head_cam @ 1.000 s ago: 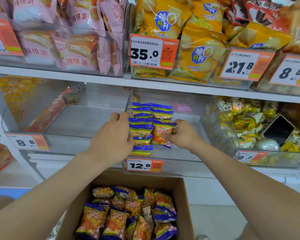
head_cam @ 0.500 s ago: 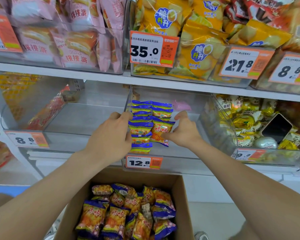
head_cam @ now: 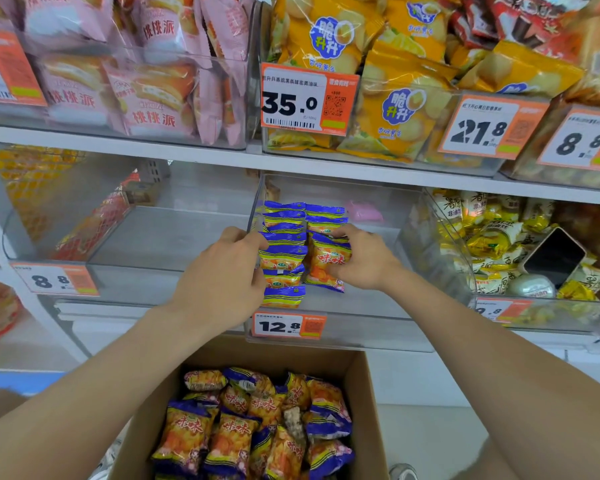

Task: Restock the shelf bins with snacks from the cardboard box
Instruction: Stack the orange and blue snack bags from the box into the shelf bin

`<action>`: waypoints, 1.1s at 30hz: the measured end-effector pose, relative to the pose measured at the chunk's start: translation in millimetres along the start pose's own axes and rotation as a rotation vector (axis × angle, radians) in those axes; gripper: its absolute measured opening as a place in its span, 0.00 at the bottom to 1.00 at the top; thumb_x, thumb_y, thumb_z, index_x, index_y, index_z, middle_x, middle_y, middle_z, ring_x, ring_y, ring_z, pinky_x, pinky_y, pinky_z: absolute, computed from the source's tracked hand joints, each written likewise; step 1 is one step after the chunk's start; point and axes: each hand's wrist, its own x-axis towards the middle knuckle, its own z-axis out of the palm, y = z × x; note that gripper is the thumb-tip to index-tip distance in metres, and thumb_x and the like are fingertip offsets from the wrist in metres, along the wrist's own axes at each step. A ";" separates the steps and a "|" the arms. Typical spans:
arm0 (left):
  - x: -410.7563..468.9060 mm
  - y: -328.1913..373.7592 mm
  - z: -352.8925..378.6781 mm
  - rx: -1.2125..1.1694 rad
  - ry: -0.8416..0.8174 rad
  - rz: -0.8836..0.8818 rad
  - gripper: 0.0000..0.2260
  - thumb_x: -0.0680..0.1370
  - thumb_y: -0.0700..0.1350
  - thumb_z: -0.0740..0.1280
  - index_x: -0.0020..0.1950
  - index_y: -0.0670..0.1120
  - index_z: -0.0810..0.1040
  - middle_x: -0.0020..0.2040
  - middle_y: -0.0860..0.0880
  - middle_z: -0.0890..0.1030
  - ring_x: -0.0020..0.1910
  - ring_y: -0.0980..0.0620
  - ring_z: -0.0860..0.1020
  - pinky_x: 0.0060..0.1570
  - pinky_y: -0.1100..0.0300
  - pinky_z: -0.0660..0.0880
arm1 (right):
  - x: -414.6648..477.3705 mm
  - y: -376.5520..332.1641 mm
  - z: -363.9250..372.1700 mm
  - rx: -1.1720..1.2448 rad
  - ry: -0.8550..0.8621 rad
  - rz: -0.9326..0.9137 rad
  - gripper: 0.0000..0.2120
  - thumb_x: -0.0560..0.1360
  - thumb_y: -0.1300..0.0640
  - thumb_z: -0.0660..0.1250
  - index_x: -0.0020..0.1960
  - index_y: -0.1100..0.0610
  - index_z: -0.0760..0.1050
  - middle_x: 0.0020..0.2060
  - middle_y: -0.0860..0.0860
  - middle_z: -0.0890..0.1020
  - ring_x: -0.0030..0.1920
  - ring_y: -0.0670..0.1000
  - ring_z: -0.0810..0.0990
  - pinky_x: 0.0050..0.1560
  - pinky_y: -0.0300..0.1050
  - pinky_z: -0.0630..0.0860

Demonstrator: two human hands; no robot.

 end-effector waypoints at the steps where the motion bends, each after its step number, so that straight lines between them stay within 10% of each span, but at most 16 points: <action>1: 0.0 -0.6 0.2 0.001 -0.004 0.004 0.16 0.82 0.44 0.67 0.70 0.50 0.74 0.69 0.48 0.73 0.59 0.47 0.81 0.49 0.52 0.82 | 0.3 -0.8 -0.9 -0.021 0.025 -0.007 0.32 0.71 0.55 0.77 0.73 0.52 0.72 0.64 0.54 0.81 0.65 0.56 0.78 0.52 0.41 0.71; 5: 0.4 -2.1 0.3 0.027 -0.005 0.016 0.15 0.81 0.44 0.66 0.68 0.50 0.76 0.67 0.47 0.73 0.57 0.45 0.81 0.50 0.49 0.82 | 0.7 -3.7 5.6 -0.047 0.056 -0.042 0.36 0.69 0.58 0.77 0.75 0.50 0.70 0.66 0.58 0.73 0.66 0.53 0.72 0.53 0.36 0.67; 11: -0.7 1.9 -1.1 0.038 -0.002 0.003 0.15 0.81 0.44 0.66 0.69 0.51 0.76 0.67 0.48 0.73 0.53 0.46 0.82 0.49 0.51 0.81 | -0.8 -14.5 6.3 0.505 -0.003 0.252 0.60 0.68 0.69 0.76 0.84 0.47 0.39 0.50 0.50 0.82 0.51 0.50 0.83 0.47 0.46 0.82; 17: 0.5 1.9 -1.5 0.039 -0.011 0.012 0.15 0.82 0.45 0.66 0.69 0.51 0.75 0.67 0.48 0.72 0.53 0.47 0.82 0.50 0.54 0.80 | 6.4 -18.7 18.6 0.656 -0.017 0.189 0.49 0.68 0.74 0.77 0.79 0.52 0.55 0.58 0.52 0.83 0.57 0.52 0.84 0.50 0.48 0.82; 25: 0.6 -0.1 -4.5 -0.004 -0.044 0.016 0.15 0.82 0.45 0.66 0.69 0.51 0.75 0.69 0.48 0.72 0.58 0.47 0.80 0.50 0.54 0.80 | -3.2 -11.8 -2.2 0.474 -0.069 0.291 0.68 0.62 0.56 0.88 0.85 0.54 0.44 0.68 0.49 0.78 0.66 0.54 0.80 0.67 0.52 0.77; 29: -6.8 4.0 -10.6 0.047 -0.009 0.036 0.15 0.81 0.46 0.68 0.68 0.50 0.76 0.72 0.47 0.65 0.66 0.45 0.72 0.58 0.48 0.77 | -48.4 -40.8 -24.0 0.237 0.142 0.170 0.36 0.74 0.57 0.78 0.77 0.57 0.67 0.59 0.51 0.81 0.55 0.51 0.81 0.55 0.45 0.76; 33: -27.5 13.3 -25.1 -0.007 0.165 0.230 0.05 0.78 0.43 0.69 0.52 0.51 0.77 0.49 0.53 0.74 0.47 0.51 0.77 0.44 0.50 0.78 | -110.8 -72.4 -23.6 0.237 0.248 -0.158 0.07 0.75 0.59 0.71 0.49 0.50 0.85 0.37 0.42 0.85 0.37 0.40 0.82 0.45 0.35 0.79</action>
